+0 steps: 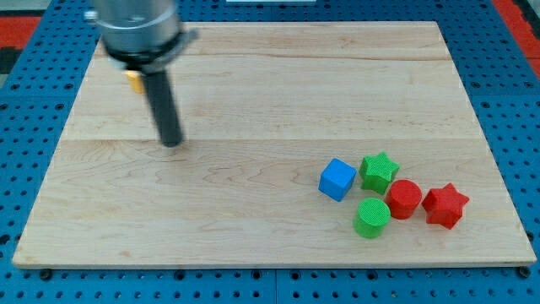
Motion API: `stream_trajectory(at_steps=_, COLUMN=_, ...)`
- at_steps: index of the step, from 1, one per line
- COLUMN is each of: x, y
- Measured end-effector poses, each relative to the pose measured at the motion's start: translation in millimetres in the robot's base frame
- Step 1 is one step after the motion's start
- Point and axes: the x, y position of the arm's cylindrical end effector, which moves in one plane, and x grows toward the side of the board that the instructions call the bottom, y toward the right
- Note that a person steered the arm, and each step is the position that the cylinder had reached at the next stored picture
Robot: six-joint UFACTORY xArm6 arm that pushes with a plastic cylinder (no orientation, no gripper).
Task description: Push yellow heart slightly to the top right side
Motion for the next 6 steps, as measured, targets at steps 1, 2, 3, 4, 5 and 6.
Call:
stream_trajectory(at_steps=1, x=-37.7, y=-48.8)
stream_trajectory(at_steps=2, x=-69.3, y=-100.6)
stream_trajectory(at_steps=3, x=-87.2, y=-126.0)
stream_trajectory(at_steps=4, x=-94.5, y=-133.8)
stream_trajectory(at_steps=5, x=-115.5, y=-133.5)
stream_trajectory(at_steps=6, x=-119.2, y=-58.3)
